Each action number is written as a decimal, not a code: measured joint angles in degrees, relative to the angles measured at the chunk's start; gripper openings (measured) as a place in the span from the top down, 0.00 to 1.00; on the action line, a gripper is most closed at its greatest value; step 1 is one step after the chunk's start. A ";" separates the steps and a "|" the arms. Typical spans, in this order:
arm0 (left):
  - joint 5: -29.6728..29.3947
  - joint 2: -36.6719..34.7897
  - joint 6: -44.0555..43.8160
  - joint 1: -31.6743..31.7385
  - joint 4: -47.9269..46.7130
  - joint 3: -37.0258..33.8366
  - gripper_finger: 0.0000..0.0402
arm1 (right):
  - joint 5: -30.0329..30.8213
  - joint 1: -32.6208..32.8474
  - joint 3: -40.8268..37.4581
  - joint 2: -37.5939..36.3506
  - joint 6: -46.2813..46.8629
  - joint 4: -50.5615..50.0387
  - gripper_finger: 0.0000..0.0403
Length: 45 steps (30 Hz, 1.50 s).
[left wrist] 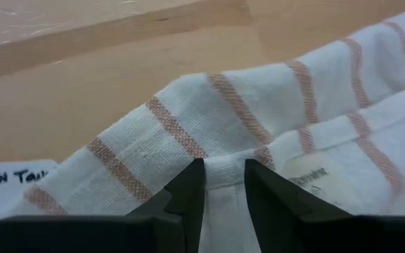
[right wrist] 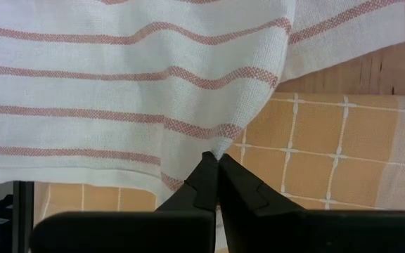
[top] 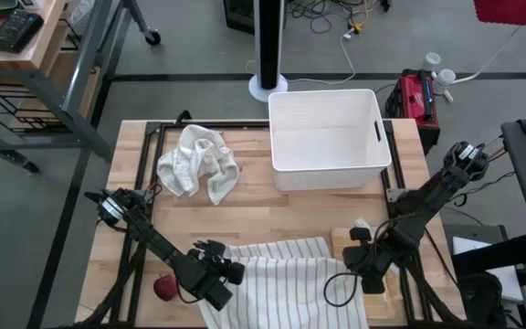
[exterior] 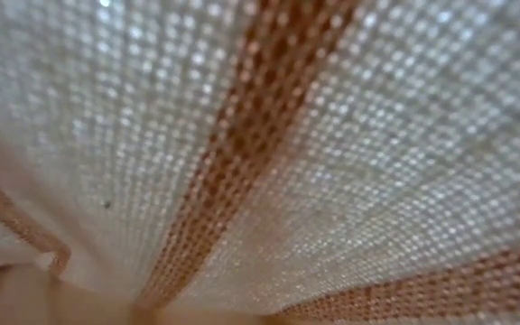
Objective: Fold towel
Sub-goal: Fold the white striped towel
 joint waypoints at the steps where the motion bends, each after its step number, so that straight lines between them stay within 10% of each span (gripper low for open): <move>1: 0.00 0.00 -0.06 0.00 0.21 -0.61 0.76 | 0.00 0.02 0.00 0.00 -0.06 0.00 1.00; 9: -3.85 -0.03 3.96 -0.57 -2.00 2.21 0.97 | 0.00 0.02 0.00 0.00 -0.06 0.02 1.00; 32: -6.56 -0.04 4.50 -4.62 -27.97 24.33 1.00 | 9.99 0.79 8.63 -0.50 -0.99 -8.80 1.00; 45: 15.15 -0.15 -3.47 -7.94 -41.04 28.35 1.00 | 24.95 -2.55 11.46 -0.44 -2.22 -17.94 1.00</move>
